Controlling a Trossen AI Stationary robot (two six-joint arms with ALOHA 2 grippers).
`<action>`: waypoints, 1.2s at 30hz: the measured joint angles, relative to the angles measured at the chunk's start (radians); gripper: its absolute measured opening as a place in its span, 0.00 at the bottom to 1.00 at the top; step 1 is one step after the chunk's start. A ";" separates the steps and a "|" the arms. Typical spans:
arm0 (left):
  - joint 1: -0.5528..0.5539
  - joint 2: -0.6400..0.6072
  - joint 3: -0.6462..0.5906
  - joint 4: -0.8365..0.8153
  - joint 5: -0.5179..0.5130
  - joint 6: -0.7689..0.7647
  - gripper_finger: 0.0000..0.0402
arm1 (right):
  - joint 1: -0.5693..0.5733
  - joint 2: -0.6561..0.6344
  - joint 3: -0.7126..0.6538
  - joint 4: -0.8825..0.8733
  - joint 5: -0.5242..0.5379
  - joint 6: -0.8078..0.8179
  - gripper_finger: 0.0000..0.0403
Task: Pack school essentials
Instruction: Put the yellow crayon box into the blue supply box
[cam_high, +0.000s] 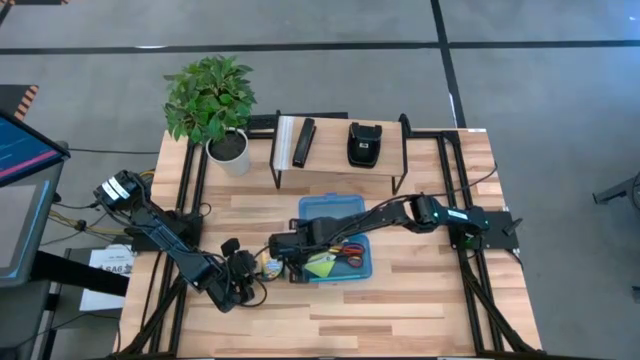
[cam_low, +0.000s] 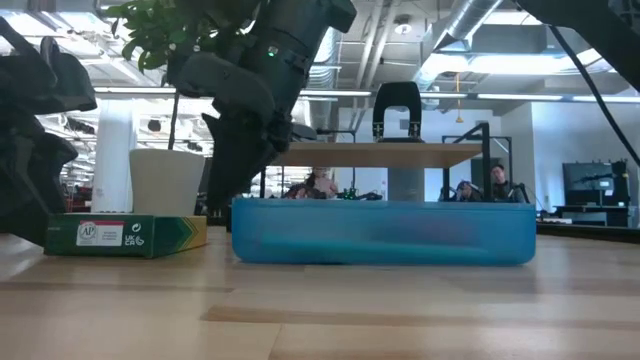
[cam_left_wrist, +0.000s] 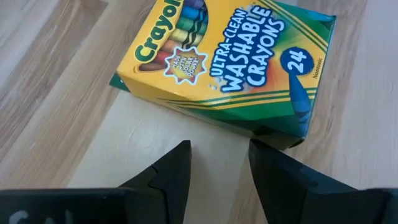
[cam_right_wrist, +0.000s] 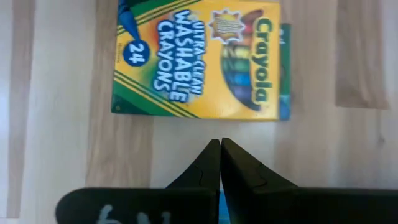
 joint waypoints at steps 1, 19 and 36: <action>0.000 0.000 0.000 0.000 0.000 0.000 0.38 | 0.000 0.000 0.005 -0.011 0.010 -0.001 0.09; 0.004 -0.001 0.002 0.015 -0.008 0.028 0.38 | 0.006 0.082 0.069 -0.044 0.015 -0.003 0.09; 0.079 -0.002 0.002 0.113 0.008 0.178 0.38 | 0.003 0.083 0.068 0.001 -0.033 -0.007 0.09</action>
